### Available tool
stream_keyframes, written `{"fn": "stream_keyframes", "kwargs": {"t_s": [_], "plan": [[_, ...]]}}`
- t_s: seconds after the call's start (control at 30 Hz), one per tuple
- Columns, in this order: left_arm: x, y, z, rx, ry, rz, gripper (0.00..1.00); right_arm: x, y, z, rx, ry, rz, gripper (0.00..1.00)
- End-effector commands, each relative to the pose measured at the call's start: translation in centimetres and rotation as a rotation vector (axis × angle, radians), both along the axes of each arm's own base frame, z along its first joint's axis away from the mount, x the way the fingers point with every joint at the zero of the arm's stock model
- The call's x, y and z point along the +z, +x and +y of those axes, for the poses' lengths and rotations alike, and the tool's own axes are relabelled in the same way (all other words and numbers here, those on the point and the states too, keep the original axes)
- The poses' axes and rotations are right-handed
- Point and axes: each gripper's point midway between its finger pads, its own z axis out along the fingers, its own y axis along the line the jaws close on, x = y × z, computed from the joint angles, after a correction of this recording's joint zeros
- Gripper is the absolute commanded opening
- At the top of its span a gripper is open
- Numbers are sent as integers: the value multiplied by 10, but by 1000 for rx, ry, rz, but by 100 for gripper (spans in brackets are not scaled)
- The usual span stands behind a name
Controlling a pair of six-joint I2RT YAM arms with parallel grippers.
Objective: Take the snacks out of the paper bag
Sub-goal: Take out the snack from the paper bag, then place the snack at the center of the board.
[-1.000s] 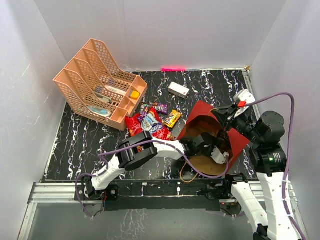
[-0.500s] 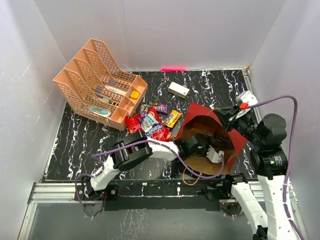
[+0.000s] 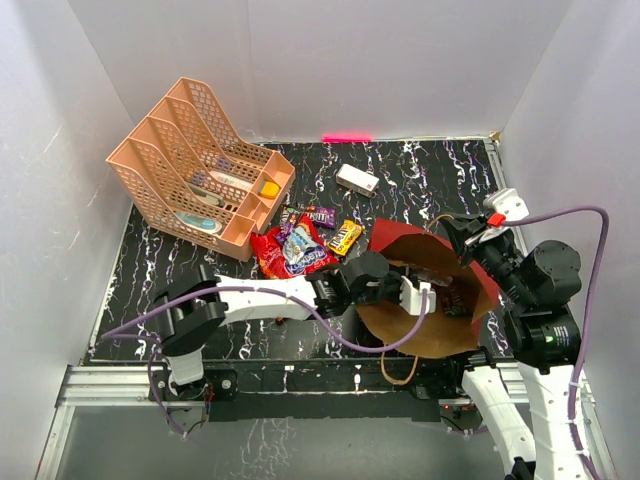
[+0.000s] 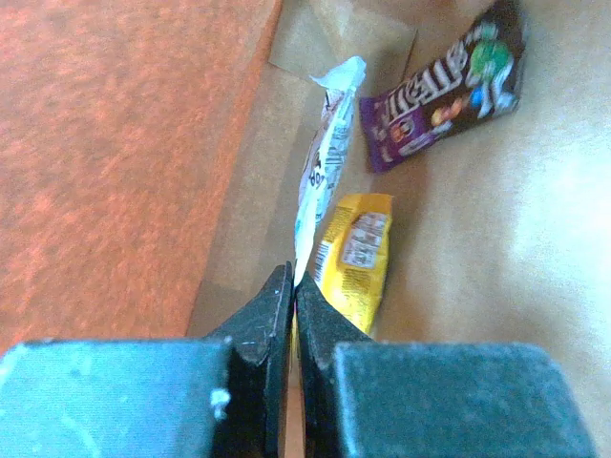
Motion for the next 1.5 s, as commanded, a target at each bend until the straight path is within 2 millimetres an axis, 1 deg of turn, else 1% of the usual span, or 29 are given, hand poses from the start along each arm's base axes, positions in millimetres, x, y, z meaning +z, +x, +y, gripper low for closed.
{"fn": "stream_keyframes", "kwargs": {"t_s": [0.0, 0.17, 0.2, 0.23, 0.27, 0.3, 0.33, 0.37, 0.43, 0.5, 0.57, 0.7, 0.77, 0.83, 0.93, 1.0, 1.07, 1.1, 1.17, 1.23, 1.33, 1.47], "plan": [[39, -25, 14, -40, -85, 83, 0, 11, 0, -6, -33, -8, -55, 8], [66, -37, 29, -43, -114, 102, 0, 6, 3, -6, -35, -20, -47, 8], [75, -39, 34, -43, -131, 104, 0, 5, 3, -6, -36, -23, -47, 8], [74, -42, 38, -45, -127, 116, 0, 5, 4, -7, -38, -26, -47, 8], [83, -45, 45, -49, -144, 118, 0, 5, 4, -7, -40, -28, -45, 8], [87, -48, 51, -52, -151, 124, 0, 6, 5, -8, -43, -31, -46, 8], [85, -51, 56, -51, -147, 140, 0, 6, 5, -8, -46, -33, -47, 8], [97, -54, 63, -49, -170, 146, 0, 6, 4, -9, -50, -34, -49, 8], [111, -60, 76, -48, -194, 164, 0, 7, 4, -10, -57, -38, -56, 8], [130, -65, 89, -41, -236, 187, 0, 5, 4, -12, -66, -41, -59, 8], [152, -66, 102, -8, -295, 204, 0, 4, 4, -13, -71, -43, -63, 8], [205, -58, 132, 98, -461, 213, 0, 1, 5, -14, -76, -46, -61, 8], [226, -51, 148, 150, -534, 189, 0, 0, 5, -14, -78, -47, -59, 8], [241, -41, 163, 227, -595, 154, 0, -1, 5, -14, -78, -45, -58, 8], [250, -16, 187, 395, -656, 88, 0, -3, 5, -13, -72, -43, -55, 8], [251, 4, 209, 562, -694, 64, 0, -3, 5, -13, -70, -42, -49, 8], [245, 25, 228, 702, -711, 66, 0, -3, 5, -13, -72, -43, -45, 8], [239, 36, 238, 767, -709, 85, 0, -2, 4, -13, -72, -43, -47, 8], [220, 60, 257, 883, -694, 153, 0, -2, 4, -13, -70, -41, -47, 8], [200, 78, 271, 953, -666, 234, 0, -4, 4, -12, -68, -38, -41, 8], [167, 96, 281, 1030, -568, 339, 0, -7, 4, -10, -59, -32, -33, 8], [119, 111, 281, 1091, -398, 396, 0, -8, 5, -8, -48, -26, -28, 8]]}}
